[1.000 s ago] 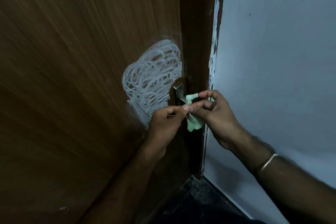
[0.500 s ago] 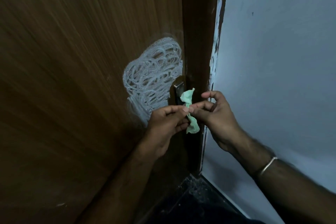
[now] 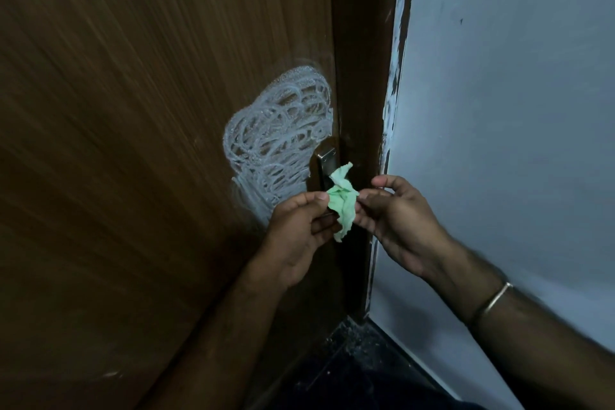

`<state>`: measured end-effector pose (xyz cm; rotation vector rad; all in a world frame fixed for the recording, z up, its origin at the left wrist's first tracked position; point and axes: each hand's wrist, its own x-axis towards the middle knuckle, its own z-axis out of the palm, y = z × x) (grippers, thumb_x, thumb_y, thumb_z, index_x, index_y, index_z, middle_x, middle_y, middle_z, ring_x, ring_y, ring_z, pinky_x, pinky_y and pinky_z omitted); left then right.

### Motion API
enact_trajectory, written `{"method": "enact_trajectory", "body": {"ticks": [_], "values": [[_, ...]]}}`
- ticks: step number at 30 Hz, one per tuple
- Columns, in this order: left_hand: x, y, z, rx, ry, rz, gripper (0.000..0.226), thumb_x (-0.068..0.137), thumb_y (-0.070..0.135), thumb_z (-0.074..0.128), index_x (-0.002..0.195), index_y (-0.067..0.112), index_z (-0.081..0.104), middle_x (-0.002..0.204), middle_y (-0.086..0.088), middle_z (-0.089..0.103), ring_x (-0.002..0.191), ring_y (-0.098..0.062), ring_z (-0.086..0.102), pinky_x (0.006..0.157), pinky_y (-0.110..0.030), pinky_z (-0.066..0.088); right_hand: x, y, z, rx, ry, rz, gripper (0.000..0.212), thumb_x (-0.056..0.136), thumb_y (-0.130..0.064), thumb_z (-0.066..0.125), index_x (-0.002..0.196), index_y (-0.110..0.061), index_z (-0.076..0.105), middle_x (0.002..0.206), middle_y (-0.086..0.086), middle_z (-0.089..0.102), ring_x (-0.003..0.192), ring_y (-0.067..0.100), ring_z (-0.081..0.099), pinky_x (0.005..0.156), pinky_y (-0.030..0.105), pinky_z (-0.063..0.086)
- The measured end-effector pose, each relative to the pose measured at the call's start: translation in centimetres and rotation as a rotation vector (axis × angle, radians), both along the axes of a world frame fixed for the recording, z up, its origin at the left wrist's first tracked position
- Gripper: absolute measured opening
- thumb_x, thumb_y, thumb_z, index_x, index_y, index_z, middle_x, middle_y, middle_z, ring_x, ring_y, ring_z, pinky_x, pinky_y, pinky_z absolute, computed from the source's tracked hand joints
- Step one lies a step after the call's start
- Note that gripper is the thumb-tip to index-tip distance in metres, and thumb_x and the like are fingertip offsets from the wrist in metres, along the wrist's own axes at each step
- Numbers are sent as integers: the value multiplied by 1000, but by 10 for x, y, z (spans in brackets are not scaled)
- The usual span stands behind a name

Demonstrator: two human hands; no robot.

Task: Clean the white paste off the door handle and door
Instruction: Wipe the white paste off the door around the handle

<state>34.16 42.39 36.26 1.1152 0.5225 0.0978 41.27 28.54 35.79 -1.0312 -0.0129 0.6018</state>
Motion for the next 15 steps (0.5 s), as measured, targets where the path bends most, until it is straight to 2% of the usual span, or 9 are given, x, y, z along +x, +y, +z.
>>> {"method": "enact_trajectory", "body": {"ticks": [3, 5, 7, 10, 12, 15], "values": [[2, 0, 0, -14, -5, 37, 21, 102, 9, 50, 116, 2, 64, 99, -9, 75, 79, -16, 73, 68, -31, 58, 1, 0, -1, 41, 97, 12, 27, 94, 9, 47, 114, -9, 48, 85, 11, 61, 69, 18, 66, 68, 34, 62], [2, -1, -2, 28, -5, 57, 18, 102, 12, 50, 111, 6, 65, 101, -10, 74, 83, -18, 72, 67, -30, 56, 0, 0, -1, 53, 121, 38, 24, 94, 5, 51, 114, -9, 48, 78, 9, 67, 66, 17, 67, 62, 31, 60], [3, -1, -4, 122, -6, 54, 16, 102, 14, 53, 104, 9, 68, 98, -10, 75, 83, -19, 71, 64, -29, 55, -1, -2, 0, 2, 40, 107, 29, 91, -4, 62, 116, -10, 47, 81, 7, 71, 71, 17, 70, 64, 31, 60], [2, -2, -8, 267, -1, 37, 15, 100, 15, 56, 102, 7, 69, 98, -13, 76, 86, -25, 73, 63, -30, 56, -5, 2, -2, -246, -191, 152, 49, 79, -8, 78, 118, -16, 48, 87, 5, 71, 78, 16, 74, 64, 31, 59], [2, -5, -11, 329, -3, 45, 13, 100, 14, 56, 96, 10, 68, 97, -12, 76, 88, -26, 74, 71, -35, 58, -4, 5, -5, -333, -234, 68, 45, 81, -4, 76, 117, -13, 51, 85, 6, 68, 74, 17, 72, 59, 28, 56], [1, -6, -13, 317, -20, 108, 15, 102, 13, 52, 95, 12, 65, 102, -11, 74, 89, -20, 73, 78, -36, 59, 3, -1, -11, -268, -72, -41, 27, 88, 2, 66, 110, -8, 54, 96, 12, 66, 81, 25, 69, 57, 30, 57]]}}
